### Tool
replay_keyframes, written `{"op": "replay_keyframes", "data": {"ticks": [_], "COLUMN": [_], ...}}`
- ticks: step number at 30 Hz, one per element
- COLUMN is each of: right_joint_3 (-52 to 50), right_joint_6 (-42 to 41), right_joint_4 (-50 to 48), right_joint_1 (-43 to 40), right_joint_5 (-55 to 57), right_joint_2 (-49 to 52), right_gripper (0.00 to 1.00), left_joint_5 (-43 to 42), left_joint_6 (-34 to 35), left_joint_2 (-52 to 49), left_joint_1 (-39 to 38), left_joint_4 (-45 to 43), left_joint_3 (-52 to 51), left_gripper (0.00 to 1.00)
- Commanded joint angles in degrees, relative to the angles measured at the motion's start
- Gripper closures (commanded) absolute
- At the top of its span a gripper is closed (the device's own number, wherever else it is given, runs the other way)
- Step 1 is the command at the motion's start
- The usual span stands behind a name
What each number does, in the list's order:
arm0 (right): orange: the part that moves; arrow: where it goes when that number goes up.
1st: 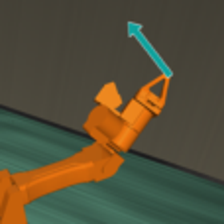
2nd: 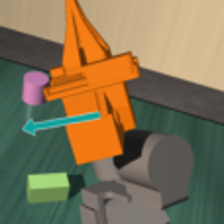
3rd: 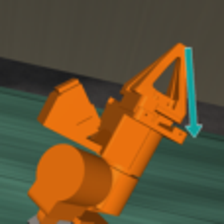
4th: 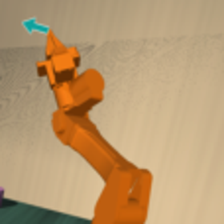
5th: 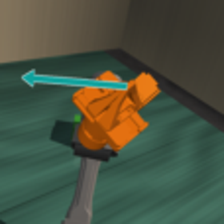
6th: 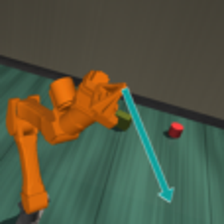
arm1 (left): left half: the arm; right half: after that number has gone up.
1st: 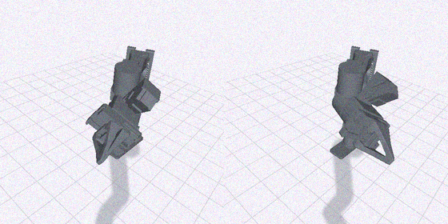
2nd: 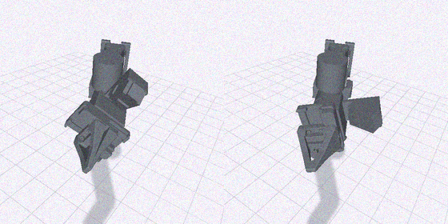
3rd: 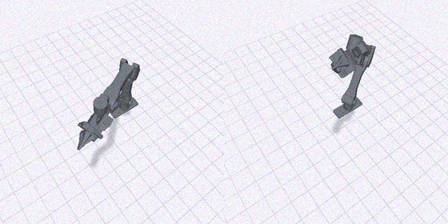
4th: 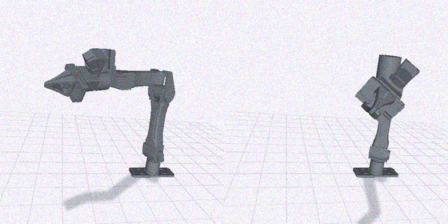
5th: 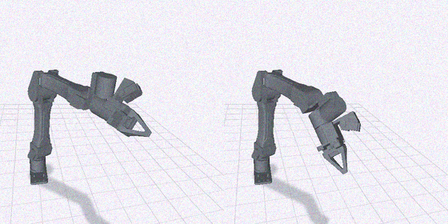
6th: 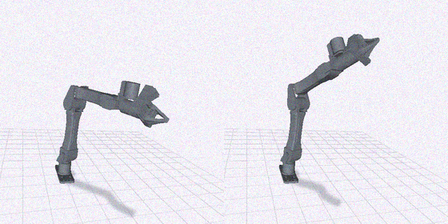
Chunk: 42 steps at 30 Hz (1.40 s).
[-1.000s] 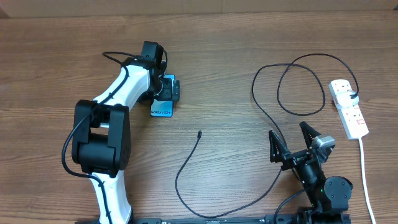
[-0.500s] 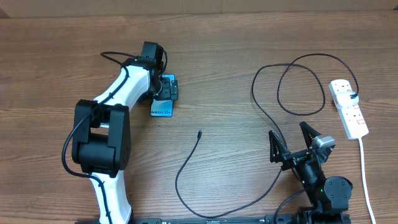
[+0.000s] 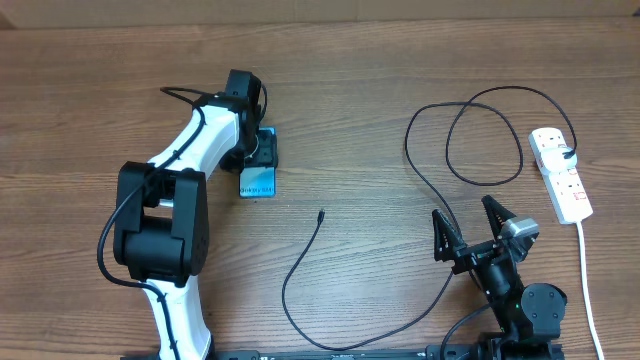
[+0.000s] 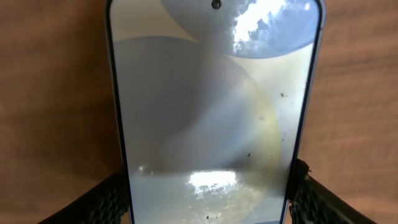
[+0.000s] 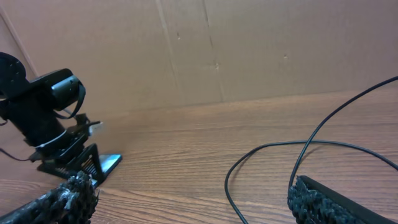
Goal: Plug charger to phone and switch on socket
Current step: 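Lower the left gripper onto the phone's top edge and grasp it, then tilt the phone up on its bottom edge with the left gripper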
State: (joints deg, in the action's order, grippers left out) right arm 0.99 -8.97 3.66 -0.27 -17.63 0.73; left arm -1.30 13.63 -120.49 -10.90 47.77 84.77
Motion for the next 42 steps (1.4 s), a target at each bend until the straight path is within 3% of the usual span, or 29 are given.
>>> {"op": "replay_keyframes", "data": {"ticks": [1,10,14,15,16,33,37,38,40,42], "right_joint_3": [-0.55,-0.55,-0.55,-0.55,-0.55,-0.55,-0.55,-0.55,-0.55,-0.55], "right_joint_6": [0.02,0.02,0.02,0.02,0.02,0.02,0.02,0.02,0.02,0.02], "right_joint_4": [-0.35,-0.35,-0.35,-0.35,-0.35,-0.35,-0.35,-0.35,-0.35,-0.35], "right_joint_1": [0.31,0.31,0.31,0.31,0.31,0.31,0.33,0.31,0.31,0.31], "right_joint_5": [-0.04,-0.04,-0.04,-0.04,-0.04,-0.04,-0.04,-0.04,-0.04,-0.04], "right_joint_2": [-0.55,-0.55,-0.55,-0.55,-0.55,-0.55,-0.55,-0.55,-0.55,-0.55], "right_gripper": [0.00,0.00,0.00,0.00,0.00,0.00,0.00,0.00,0.00,0.00], "left_joint_5": [-1.62,-1.70,-1.70,-1.70,-1.70,-3.23,-3.63,-4.39,-7.52,-10.40], "left_joint_6": [0.79,0.79,0.76,0.76,0.76,0.81,3.93,4.28,4.26,4.46], "left_joint_2": [-2.03,-2.03,-2.03,-2.03,-2.03,-2.03,-2.03,-2.03,-2.03,-2.03], "left_joint_1": [-0.04,-0.04,-0.04,-0.04,-0.04,-0.04,-0.04,-0.04,-0.07,-0.07], "left_joint_4": [4.85,18.03,19.39,19.32,19.06,15.17,12.41,11.82,10.47,9.99], "left_joint_3": [-2.89,-2.89,-2.89,-2.89,-2.89,-2.89,-2.89,-2.89,-2.89,-2.89], "left_gripper": [0.55,0.51,0.25,0.09,0.00,0.00,0.00,0.05,0.23,0.32]}}
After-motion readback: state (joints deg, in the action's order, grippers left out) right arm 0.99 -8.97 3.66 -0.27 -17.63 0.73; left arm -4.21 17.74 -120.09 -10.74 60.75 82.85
